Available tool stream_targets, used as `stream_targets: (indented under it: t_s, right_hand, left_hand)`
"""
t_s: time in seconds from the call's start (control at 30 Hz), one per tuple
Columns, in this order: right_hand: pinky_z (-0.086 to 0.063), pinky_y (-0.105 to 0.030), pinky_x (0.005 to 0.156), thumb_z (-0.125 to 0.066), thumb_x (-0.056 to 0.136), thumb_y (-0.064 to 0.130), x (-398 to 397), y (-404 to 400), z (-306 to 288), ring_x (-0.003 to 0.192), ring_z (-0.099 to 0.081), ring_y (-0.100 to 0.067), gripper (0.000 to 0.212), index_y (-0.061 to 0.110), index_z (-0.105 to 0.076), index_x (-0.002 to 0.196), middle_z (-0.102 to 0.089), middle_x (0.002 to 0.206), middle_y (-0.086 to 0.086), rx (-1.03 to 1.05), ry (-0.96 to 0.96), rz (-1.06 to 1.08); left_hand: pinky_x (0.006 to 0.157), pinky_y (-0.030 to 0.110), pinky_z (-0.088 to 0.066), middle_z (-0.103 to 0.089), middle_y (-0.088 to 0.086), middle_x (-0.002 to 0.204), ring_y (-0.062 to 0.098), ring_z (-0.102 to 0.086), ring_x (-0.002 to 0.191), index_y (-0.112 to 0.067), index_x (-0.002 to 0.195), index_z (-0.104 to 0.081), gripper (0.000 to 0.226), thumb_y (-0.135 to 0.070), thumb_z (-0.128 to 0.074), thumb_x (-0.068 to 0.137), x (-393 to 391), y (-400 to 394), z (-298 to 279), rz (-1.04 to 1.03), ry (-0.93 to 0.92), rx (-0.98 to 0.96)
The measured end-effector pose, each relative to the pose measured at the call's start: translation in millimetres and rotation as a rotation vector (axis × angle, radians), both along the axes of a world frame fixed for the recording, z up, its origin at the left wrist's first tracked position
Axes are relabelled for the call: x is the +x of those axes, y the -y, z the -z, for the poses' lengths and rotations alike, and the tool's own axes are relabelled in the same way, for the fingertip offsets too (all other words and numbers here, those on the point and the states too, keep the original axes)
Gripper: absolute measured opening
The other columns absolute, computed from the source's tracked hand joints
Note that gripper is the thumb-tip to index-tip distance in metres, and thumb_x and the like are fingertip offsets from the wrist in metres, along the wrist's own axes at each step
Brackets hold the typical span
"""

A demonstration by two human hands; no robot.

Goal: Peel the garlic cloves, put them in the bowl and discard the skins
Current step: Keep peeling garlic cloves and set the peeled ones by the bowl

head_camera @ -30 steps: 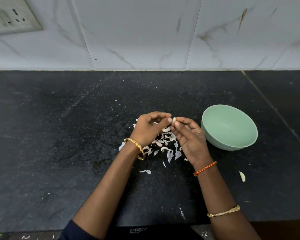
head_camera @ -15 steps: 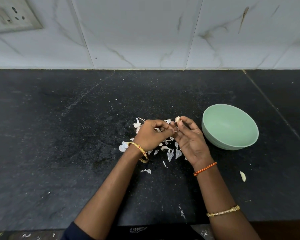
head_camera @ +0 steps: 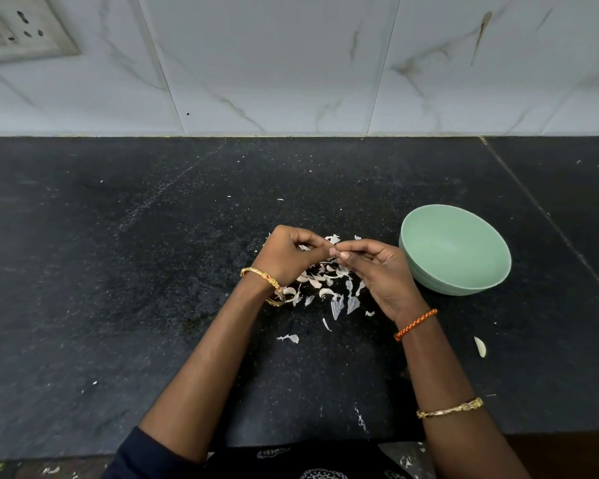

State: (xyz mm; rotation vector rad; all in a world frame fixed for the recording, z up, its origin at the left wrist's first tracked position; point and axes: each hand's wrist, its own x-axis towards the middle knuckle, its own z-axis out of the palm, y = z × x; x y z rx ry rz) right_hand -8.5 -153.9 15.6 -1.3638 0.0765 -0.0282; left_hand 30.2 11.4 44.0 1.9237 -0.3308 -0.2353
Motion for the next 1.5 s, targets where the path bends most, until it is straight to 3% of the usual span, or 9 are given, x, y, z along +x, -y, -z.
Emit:
stream_targets:
  t_s: [0.1, 0.27, 0.47, 0.67, 0.83, 1.03, 1.27, 1.43, 1.5]
  right_hand:
    - [-0.055, -0.026, 0.084, -0.067, 0.077, -0.007, 1, 0, -1, 0.089, -0.07, -0.02, 0.016, 0.006, -0.072, 0.086, -0.074, 0.089, -0.011, 0.031, -0.027, -0.003]
    - [-0.056, -0.024, 0.08, -0.067, 0.078, -0.009, 2, -3, -3, 0.086, -0.07, -0.018, 0.018, 0.007, -0.073, 0.084, -0.074, 0.085, -0.008, 0.011, -0.015, 0.021]
    - [-0.054, -0.019, 0.075, -0.067, 0.078, -0.012, 1, -6, -8, 0.082, -0.07, -0.012, 0.02, 0.007, -0.072, 0.082, -0.075, 0.08, 0.0, -0.078, 0.057, 0.091]
    - [-0.053, -0.02, 0.077, -0.066, 0.079, -0.013, 0, -12, -11, 0.083, -0.069, -0.01, 0.026, 0.012, -0.072, 0.079, -0.073, 0.08, 0.005, -0.166, 0.157, 0.127]
    - [-0.055, -0.024, 0.078, -0.064, 0.079, -0.013, -1, -15, -11, 0.085, -0.07, -0.014, 0.021, 0.007, -0.068, 0.082, -0.074, 0.083, -0.001, 0.025, 0.131, 0.099]
    - [-0.055, -0.022, 0.077, -0.063, 0.073, -0.004, -3, -23, -8, 0.085, -0.069, -0.011, 0.013, 0.006, -0.061, 0.081, -0.073, 0.085, -0.002, 0.361, 0.015, 0.067]
    - [-0.055, -0.018, 0.068, -0.076, 0.05, 0.01, -3, -28, -5, 0.08, -0.07, -0.01, 0.017, 0.017, -0.074, 0.065, -0.073, 0.084, -0.004, 0.652, -0.112, 0.081]
    - [-0.057, -0.019, 0.069, -0.064, 0.069, 0.0, -6, -23, -5, 0.076, -0.07, -0.011, 0.024, 0.008, -0.061, 0.092, -0.072, 0.081, -0.007, 0.703, -0.193, 0.098]
    - [-0.058, -0.021, 0.071, -0.062, 0.073, -0.001, -7, -21, -6, 0.075, -0.07, -0.013, 0.03, 0.008, -0.056, 0.101, -0.072, 0.081, -0.009, 0.666, -0.202, 0.113]
  left_hand:
    - [0.056, 0.003, -0.038, -0.07, 0.0, 0.079, -0.009, -0.055, 0.052, -0.005, 0.093, -0.075, 0.013, -0.013, -0.071, 0.084, -2, -1, -4, 0.029, 0.002, 0.016]
    - [0.07, 0.016, -0.048, -0.069, -0.007, 0.077, -0.001, -0.06, 0.07, -0.016, 0.082, -0.073, 0.002, -0.018, -0.073, 0.082, 0, 1, 3, -0.042, 0.098, 0.098]
    - [0.059, 0.01, -0.043, -0.061, -0.006, 0.07, 0.002, -0.054, 0.063, -0.012, 0.077, -0.069, 0.007, -0.014, -0.069, 0.084, -2, 10, 0, -0.086, 0.046, 0.076]
    - [0.047, 0.014, -0.034, -0.049, -0.009, 0.059, -0.002, -0.04, 0.044, -0.019, 0.065, -0.057, 0.023, -0.015, -0.062, 0.087, -2, 14, 0, -0.074, -0.033, 0.033]
    - [0.037, 0.014, -0.02, -0.029, -0.016, 0.04, 0.001, -0.022, 0.035, -0.016, 0.057, -0.048, 0.036, -0.01, -0.053, 0.092, -5, 13, -1, -0.068, -0.172, -0.088]
    - [0.036, 0.016, -0.016, -0.027, -0.013, 0.039, 0.002, -0.02, 0.036, -0.015, 0.059, -0.047, 0.035, -0.016, -0.052, 0.094, -5, 13, 1, -0.062, -0.325, -0.151]
    - [0.035, 0.014, -0.015, -0.03, 0.0, 0.056, 0.004, -0.02, 0.035, -0.015, 0.057, -0.046, 0.04, -0.025, -0.051, 0.095, -9, 17, 4, -0.063, -0.428, -0.169]
    - [0.034, 0.013, -0.021, -0.034, -0.012, 0.041, 0.001, -0.024, 0.035, -0.015, 0.063, -0.049, 0.031, -0.016, -0.056, 0.093, -10, 14, 5, -0.099, -0.363, -0.15]
    - [0.04, 0.009, -0.031, -0.045, -0.011, 0.054, -0.002, -0.036, 0.038, -0.013, 0.08, -0.06, 0.013, -0.009, -0.057, 0.092, -10, 10, 2, -0.131, -0.271, -0.16]
